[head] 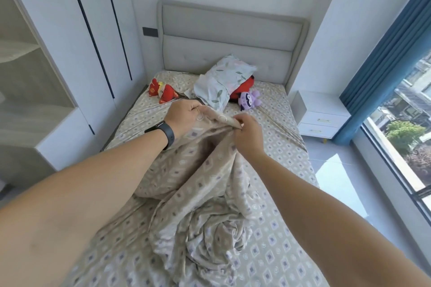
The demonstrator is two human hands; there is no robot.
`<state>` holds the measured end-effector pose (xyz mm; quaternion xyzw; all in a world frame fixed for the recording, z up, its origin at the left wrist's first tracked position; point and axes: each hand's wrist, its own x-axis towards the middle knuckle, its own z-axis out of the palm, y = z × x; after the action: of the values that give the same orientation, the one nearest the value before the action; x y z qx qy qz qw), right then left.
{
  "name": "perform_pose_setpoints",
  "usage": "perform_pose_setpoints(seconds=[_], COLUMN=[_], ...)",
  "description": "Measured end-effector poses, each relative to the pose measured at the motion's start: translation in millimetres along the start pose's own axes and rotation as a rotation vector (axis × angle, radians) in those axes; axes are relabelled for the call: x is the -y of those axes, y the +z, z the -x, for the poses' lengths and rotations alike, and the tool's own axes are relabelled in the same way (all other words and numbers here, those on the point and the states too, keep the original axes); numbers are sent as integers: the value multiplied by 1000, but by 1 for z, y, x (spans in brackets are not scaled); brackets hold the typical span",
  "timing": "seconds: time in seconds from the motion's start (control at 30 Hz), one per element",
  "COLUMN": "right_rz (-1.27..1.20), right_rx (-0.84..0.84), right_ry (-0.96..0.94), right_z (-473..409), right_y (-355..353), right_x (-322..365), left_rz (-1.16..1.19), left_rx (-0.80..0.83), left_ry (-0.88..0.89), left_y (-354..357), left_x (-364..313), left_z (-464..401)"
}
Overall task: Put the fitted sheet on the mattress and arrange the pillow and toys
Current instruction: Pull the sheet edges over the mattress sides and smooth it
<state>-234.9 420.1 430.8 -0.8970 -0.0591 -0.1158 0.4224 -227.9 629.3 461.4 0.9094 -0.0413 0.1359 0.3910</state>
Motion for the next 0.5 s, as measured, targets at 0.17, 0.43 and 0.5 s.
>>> perform_pose_setpoints(seconds=[0.17, 0.43, 0.5], right_rz=[409, 332, 231], right_rx=[-95, -53, -60], right_ry=[-7, 410, 440], right_z=[-35, -39, -47], right_y=[-37, -55, -63], right_x=[-17, -53, -54], left_rz=[-15, -8, -42], left_rx=[-156, -507, -559], left_ry=[-11, -127, -226], left_y=[-2, -55, -58], left_x=[-39, -62, -53], left_z=[-7, -26, -27])
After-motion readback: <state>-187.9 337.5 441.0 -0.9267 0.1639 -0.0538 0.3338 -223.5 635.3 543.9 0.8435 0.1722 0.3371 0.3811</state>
